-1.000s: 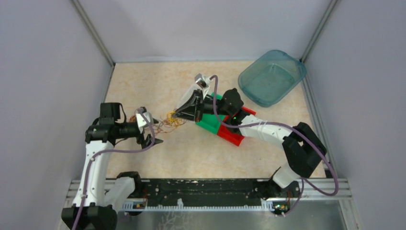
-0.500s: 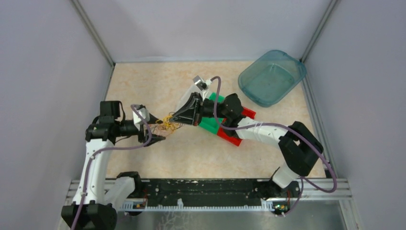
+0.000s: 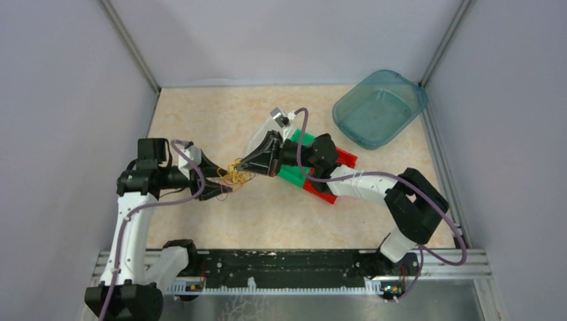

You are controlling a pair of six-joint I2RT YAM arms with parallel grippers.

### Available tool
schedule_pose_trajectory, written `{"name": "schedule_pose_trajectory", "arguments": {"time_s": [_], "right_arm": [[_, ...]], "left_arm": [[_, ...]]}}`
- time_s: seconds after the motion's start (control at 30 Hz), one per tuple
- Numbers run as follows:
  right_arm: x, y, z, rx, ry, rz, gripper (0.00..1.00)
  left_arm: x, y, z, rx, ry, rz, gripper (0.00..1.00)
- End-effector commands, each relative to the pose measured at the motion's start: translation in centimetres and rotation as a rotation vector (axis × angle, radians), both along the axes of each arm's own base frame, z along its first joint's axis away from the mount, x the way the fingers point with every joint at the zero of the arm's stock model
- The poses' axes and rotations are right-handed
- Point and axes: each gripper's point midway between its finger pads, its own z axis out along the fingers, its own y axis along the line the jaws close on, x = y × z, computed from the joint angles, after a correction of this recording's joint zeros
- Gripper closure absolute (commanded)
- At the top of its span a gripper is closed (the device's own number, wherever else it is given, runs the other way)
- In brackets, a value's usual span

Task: Untangle the cables
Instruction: Untie the cable.

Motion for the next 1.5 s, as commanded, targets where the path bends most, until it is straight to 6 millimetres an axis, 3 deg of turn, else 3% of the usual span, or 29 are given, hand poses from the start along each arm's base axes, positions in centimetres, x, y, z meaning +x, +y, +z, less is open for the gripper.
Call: {"name": "schedule_pose_trajectory", "arguments": {"time_s": [0.0, 0.1, 0.23, 0.3, 0.37, 0.4, 0.5, 0.67, 0.93, 1.07, 1.13, 1.23, 1.37, 1.47], "right_arm": [[-0.3, -0.2, 1.2, 0.057, -0.025, -0.002, 1.00], [-0.2, 0.0, 1.1, 0.054, -0.019, 0.004, 1.00], [-0.2, 0.2, 1.0, 0.046, -0.006, 0.023, 1.00], [-0.2, 0.2, 0.8, 0.042, -0.006, 0.023, 1.00], [0.0, 0.0, 0.7, 0.037, -0.011, 0.003, 1.00], [0.3, -0.3, 0.9, 0.037, -0.015, -0.010, 1.00], [1.8, -1.6, 1.6, 0.032, -0.026, -0.074, 1.00], [4.9, -5.4, 2.7, 0.020, -0.044, -0.227, 1.00], [5.7, -8.9, 1.6, -0.034, -0.036, -0.330, 0.96], [6.2, -10.7, 1.3, -0.050, -0.037, -0.390, 0.95], [6.2, -12.0, 1.7, -0.044, -0.044, -0.420, 1.00], [6.4, -13.5, 1.9, -0.057, -0.043, -0.451, 1.00], [6.5, -14.9, 1.9, -0.089, -0.060, -0.497, 1.00], [6.7, -15.7, 1.8, -0.119, -0.069, -0.532, 1.00]], "left_arm": [[-0.9, -0.4, 1.0, -0.060, -0.003, -0.039, 0.40], [-1.0, -0.4, 1.1, -0.056, -0.020, -0.046, 0.40], [-0.8, -0.4, 1.2, -0.057, -0.031, -0.048, 0.55], [-0.7, -0.4, 1.3, -0.057, -0.034, -0.048, 0.69], [-0.5, -0.3, 1.1, -0.042, -0.038, -0.038, 0.92], [-0.3, -0.1, 0.8, -0.021, -0.042, -0.024, 0.99], [0.4, 0.4, -0.4, 0.039, -0.046, 0.013, 1.00], [1.6, 1.6, -3.3, 0.148, -0.055, 0.087, 1.00], [4.2, 4.2, -7.6, 0.316, -0.055, 0.240, 1.00], [7.4, 7.7, -11.1, 0.483, -0.043, 0.425, 1.00], [8.8, 10.2, -13.5, 0.593, -0.020, 0.535, 1.00], [9.4, 13.0, -16.6, 0.728, 0.006, 0.611, 1.00], [10.2, 15.9, -18.5, 0.820, -0.015, 0.706, 1.00], [10.7, 17.0, -18.7, 0.824, -0.009, 0.755, 1.00]]}}
